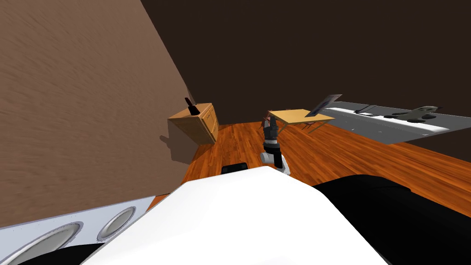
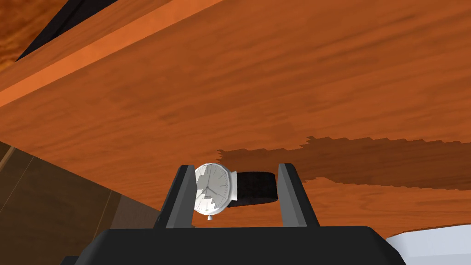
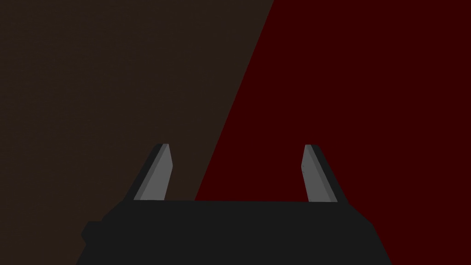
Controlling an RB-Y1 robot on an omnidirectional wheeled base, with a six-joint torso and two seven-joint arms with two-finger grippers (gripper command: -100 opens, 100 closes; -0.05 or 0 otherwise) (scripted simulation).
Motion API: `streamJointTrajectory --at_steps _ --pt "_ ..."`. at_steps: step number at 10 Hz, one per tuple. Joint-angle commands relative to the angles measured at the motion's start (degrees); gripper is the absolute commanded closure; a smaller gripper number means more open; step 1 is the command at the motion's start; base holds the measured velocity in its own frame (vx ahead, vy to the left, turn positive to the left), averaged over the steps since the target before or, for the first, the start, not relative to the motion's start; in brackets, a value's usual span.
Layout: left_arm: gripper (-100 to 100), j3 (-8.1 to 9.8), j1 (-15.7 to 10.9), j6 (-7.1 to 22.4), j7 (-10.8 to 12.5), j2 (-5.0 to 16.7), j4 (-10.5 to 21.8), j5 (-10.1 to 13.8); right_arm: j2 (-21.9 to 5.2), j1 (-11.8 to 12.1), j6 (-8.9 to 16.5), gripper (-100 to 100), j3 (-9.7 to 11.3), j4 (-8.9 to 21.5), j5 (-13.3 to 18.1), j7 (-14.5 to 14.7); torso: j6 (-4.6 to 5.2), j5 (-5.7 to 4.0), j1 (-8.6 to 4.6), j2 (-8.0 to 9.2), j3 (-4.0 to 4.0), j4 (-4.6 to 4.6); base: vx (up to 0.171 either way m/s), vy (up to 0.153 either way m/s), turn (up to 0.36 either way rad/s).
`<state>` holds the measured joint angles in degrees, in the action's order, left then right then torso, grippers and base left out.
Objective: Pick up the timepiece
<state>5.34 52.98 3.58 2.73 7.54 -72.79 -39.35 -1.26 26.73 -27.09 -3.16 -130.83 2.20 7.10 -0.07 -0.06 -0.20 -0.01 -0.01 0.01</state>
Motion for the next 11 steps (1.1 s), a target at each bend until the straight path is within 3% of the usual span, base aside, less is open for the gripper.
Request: streamJointTrajectory --at_steps 1,3,4,5,9,10,11 --pt "100 0.00 0.0 0.0 0.0 0.0 0.0 0.0 0.0 0.0 0.0 0 0.0 0.0 0.0 0.0 0.00 0.00 0.00 0.00 0.00 0.00 0.000 0.000 0.000" --pt "100 -0.01 0.0 0.0 0.0 0.0 0.0 0.0 0.0 0.0 0.0 0 0.0 0.0 0.0 0.0 -0.03 0.00 0.00 0.00 -0.01 -0.01 0.000 0.000 0.000" --pt "0 -0.02 0.0 0.0 0.0 0.0 0.0 0.0 0.0 0.0 0.0 0 0.0 0.0 0.0 0.0 -0.04 0.00 0.00 0.00 -0.01 -0.02 0.000 0.000 0.000" --pt "100 -0.67 1.7 0.3 0.5 0.2 -1.9 -0.1 0.0 0.0 0.0 0 0.0 0.0 0.0 0.0 -0.04 0.00 0.00 0.00 -0.01 -0.02 0.020 0.000 0.016" --pt "100 -1.56 6.7 0.1 1.7 -0.3 -6.6 -1.7 0.0 0.0 0.0 0 0.0 0.0 0.0 0.0 -0.08 -0.02 -0.02 -0.14 -0.09 -0.06 0.037 0.002 0.013" --pt "100 -1.29 5.9 0.0 1.4 -0.3 -5.7 -1.5 0.0 0.0 0.0 0 0.0 0.0 0.0 0.0 -0.08 -0.01 -0.02 -0.15 -0.10 -0.06 0.016 0.001 0.005" --pt "0 -1.29 6.1 -0.1 1.5 -0.3 -5.8 -1.6 0.0 0.0 0.0 0 0.0 0.0 0.0 0.0 -0.06 0.00 -0.01 -0.10 -0.07 -0.04 0.000 0.000 0.000"
